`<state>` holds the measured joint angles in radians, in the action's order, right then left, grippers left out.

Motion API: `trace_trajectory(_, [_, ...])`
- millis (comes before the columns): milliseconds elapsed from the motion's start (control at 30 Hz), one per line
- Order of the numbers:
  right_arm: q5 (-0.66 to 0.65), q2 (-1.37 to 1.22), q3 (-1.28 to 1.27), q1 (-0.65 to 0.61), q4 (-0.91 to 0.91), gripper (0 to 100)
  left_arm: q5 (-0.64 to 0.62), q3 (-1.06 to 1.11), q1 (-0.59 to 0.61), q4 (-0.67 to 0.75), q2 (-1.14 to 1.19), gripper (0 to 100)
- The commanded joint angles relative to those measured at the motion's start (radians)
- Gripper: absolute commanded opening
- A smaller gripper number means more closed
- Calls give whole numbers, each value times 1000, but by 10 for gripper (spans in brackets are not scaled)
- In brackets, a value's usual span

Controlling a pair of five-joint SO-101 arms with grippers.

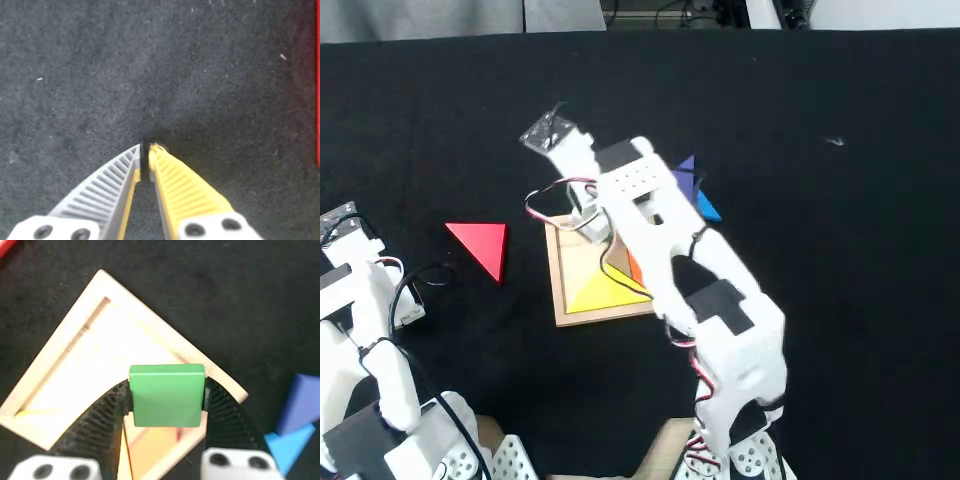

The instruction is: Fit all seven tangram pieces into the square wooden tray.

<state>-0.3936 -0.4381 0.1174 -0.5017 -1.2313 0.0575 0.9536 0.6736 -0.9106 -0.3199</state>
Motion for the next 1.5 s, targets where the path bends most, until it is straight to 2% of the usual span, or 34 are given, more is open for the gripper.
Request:
trace_trajectory(0, [-11,-33,68,-38,8,149,-2,-8,-16,5,-38,47])
trace_trajectory(200, [-11,-82,143,-34,-58,149,-2,-8,-16,5,-40,47])
trace_trajectory(367, [38,-102,151,-14,-52,149,-2,-8,-16,5,-40,47])
trace_trajectory(767, [44,-124,153,-9,-51,154,-2,-8,-15,5,-40,47])
trace_trajectory(1000, [44,-125,153,-9,-52,285,-2,-8,-15,5,-40,47])
trace_trajectory(1233, [38,-119,153,-14,-57,286,-2,-8,-15,5,-40,47])
trace_trajectory(1467, [44,21,236,104,-176,276,-2,-8,-15,5,-40,47])
